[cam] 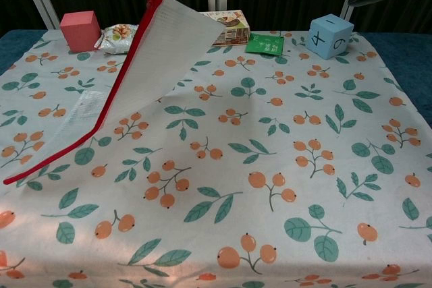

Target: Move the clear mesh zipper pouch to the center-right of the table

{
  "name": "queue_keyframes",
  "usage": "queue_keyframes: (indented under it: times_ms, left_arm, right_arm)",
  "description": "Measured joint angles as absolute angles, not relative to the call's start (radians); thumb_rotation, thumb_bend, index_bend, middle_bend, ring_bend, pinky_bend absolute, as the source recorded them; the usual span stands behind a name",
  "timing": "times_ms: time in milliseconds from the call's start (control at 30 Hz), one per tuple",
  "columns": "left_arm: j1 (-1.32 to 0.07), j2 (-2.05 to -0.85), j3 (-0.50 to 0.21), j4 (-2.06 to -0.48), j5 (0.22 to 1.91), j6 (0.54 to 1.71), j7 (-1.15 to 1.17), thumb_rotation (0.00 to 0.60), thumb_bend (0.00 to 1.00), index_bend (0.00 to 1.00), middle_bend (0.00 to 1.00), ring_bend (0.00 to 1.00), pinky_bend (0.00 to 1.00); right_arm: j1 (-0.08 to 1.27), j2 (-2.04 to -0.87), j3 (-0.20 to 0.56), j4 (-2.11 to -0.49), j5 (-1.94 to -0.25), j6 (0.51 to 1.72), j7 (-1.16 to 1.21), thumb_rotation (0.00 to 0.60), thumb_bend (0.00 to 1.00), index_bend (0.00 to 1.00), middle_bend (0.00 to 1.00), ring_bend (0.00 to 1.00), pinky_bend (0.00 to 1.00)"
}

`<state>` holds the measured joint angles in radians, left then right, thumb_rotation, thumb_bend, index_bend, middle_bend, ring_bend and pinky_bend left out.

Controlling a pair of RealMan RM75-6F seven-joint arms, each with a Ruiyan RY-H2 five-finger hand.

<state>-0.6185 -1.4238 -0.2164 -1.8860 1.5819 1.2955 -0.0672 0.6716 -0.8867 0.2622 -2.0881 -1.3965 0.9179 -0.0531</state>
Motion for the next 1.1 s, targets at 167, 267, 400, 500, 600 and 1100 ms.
queue_keyframes:
  times_ms: [167,267,400,500,600,1100]
  left_arm:
    - [-0.602,-1.43,-0.223,-1.9,1.545,1.319,-0.053,0.6,0.36,0.66,0.23,0.13,0.2]
    - [-0.589,-1.435,-0.22,-1.908,1.53,1.331,-0.042,0.6,0.36,0.66,0.23,0.13,0.2]
    - [-0.574,-1.441,-0.215,-1.916,1.516,1.347,-0.017,0.6,0.36,0.66,0.27,0.18,0.27]
    - [-0.561,-1.45,-0.214,-1.923,1.505,1.368,0.018,0.6,0.37,0.66,0.28,0.2,0.3]
    - [-0.549,-1.463,-0.215,-1.932,1.494,1.39,0.061,0.6,0.36,0.66,0.28,0.2,0.29]
    - [-0.491,-1.537,-0.229,-1.977,1.473,1.491,0.161,0.6,0.36,0.67,0.26,0.18,0.24]
  right_arm:
    - [0.738,-0.916,0.279,-2.108,-1.302,0.854,-0.104,0.6,0.12,0.23,0.2,0.0,0.0]
    - [0.773,-0.953,0.283,-2.106,-1.259,0.834,-0.128,0.6,0.13,0.24,0.2,0.0,0.0]
    - [0.804,-1.002,0.285,-2.089,-1.206,0.819,-0.137,0.6,0.14,0.25,0.2,0.0,0.0]
    - [0.824,-1.044,0.287,-2.064,-1.182,0.814,-0.128,0.6,0.15,0.25,0.2,0.0,0.0]
    - [0.843,-1.087,0.288,-2.034,-1.171,0.811,-0.116,0.6,0.15,0.25,0.2,0.0,0.0]
    - [0.933,-1.264,0.312,-1.923,-1.183,0.822,-0.064,0.6,0.16,0.25,0.2,0.0,0.0]
